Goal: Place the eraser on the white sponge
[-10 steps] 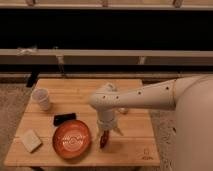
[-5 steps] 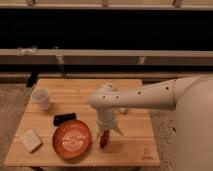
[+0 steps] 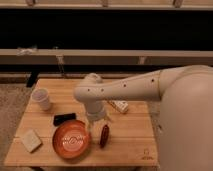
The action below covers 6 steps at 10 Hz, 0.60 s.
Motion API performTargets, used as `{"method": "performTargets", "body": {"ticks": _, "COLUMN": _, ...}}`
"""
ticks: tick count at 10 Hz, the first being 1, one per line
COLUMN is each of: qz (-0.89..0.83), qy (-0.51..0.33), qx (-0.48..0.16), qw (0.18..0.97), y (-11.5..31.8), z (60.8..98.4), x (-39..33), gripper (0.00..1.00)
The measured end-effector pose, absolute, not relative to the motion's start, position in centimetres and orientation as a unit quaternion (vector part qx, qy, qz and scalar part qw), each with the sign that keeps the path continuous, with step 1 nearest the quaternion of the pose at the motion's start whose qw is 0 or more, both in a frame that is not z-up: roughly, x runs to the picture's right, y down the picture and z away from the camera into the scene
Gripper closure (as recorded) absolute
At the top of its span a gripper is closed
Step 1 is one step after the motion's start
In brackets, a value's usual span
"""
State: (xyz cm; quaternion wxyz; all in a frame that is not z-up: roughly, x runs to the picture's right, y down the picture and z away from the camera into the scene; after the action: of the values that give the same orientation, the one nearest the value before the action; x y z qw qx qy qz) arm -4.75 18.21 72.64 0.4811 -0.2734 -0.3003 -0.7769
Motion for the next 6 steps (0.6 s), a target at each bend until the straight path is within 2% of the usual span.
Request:
{"method": "performTargets", "body": {"ticks": 3, "qz": -0.822, "qy": -0.297, "qx": -0.242, "qw": 0.422, "y": 15.7, "z": 74.2, "x": -11.0, "gripper": 0.2}}
{"method": "performTargets", "body": {"ticks": 6, "qz": -0.854, "qy": -0.303, "qx": -0.213, "qw": 0.366, "y": 15.0, "z": 75.6, "x": -16.4, "gripper": 0.2}}
